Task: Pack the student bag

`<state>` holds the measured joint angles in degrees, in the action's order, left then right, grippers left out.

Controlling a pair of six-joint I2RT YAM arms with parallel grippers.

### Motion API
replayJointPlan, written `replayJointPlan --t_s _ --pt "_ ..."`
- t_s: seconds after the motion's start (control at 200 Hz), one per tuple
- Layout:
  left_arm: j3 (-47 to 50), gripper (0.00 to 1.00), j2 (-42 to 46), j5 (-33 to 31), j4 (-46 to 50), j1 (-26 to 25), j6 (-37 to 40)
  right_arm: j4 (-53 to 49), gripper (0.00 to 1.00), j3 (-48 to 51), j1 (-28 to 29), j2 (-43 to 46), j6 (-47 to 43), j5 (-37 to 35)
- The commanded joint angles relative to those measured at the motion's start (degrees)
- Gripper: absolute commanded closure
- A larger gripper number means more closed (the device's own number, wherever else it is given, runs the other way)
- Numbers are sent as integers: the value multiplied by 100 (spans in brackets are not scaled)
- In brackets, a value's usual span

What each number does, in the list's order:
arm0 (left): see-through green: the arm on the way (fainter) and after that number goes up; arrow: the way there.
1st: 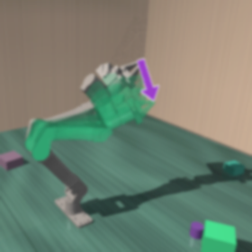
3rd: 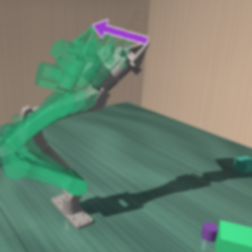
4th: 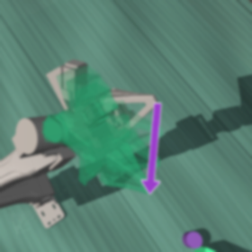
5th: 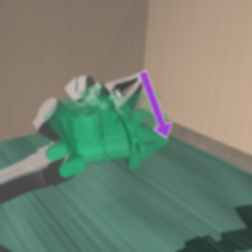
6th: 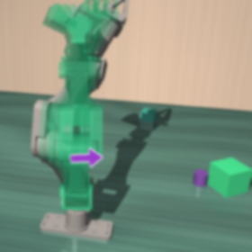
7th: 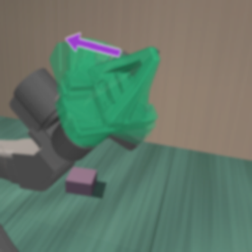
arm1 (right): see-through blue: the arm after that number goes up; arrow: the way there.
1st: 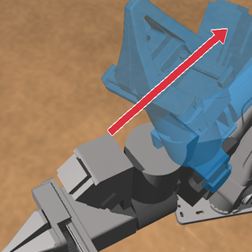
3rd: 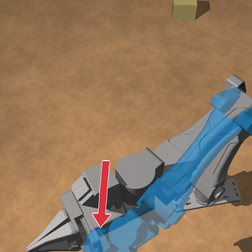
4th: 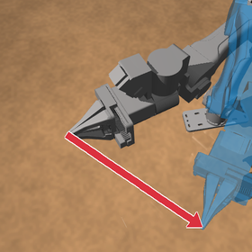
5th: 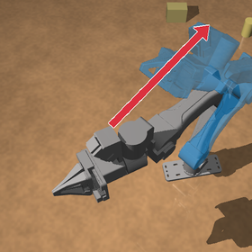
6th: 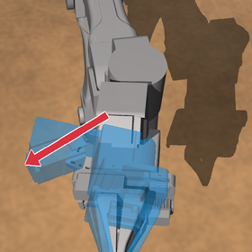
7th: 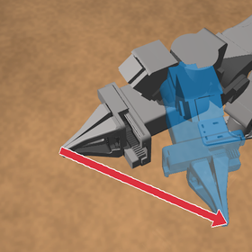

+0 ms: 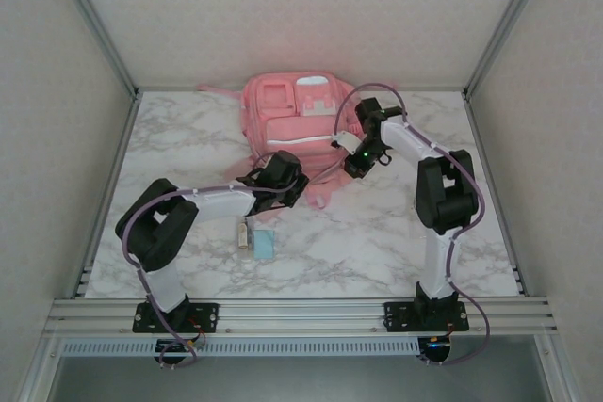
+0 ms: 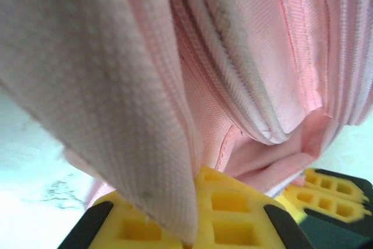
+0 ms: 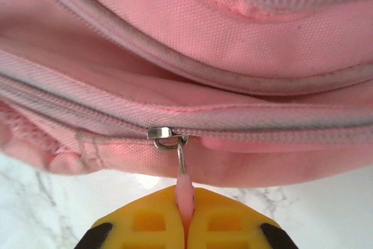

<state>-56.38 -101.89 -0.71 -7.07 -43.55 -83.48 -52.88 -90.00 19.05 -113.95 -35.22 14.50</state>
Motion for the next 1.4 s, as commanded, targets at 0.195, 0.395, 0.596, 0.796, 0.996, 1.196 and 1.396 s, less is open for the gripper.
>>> replayJointPlan --t_s 0.195,0.395,0.596,0.796,0.996,1.196,1.396 --pt "-76 100 -69 -666 952 272 770 41 100 1037 -84 888 779 -433" --pt "-227 100 -103 -593 904 343 1008 -166 100 745 -13 672 870 -702" --pt "-242 100 25 -313 1119 529 1527 -108 100 362 117 379 721 -1567" --pt "-75 100 345 -287 1301 914 2077 -166 100 492 585 525 751 -409" --pt "-126 100 673 -297 1757 1362 2779 -195 100 863 682 609 1013 -976" --pt "22 100 1026 -341 1989 1785 3215 -96 100 899 603 577 1009 -894" --pt "194 100 1164 -252 1867 1867 3189 -135 100 568 565 474 1159 -538"
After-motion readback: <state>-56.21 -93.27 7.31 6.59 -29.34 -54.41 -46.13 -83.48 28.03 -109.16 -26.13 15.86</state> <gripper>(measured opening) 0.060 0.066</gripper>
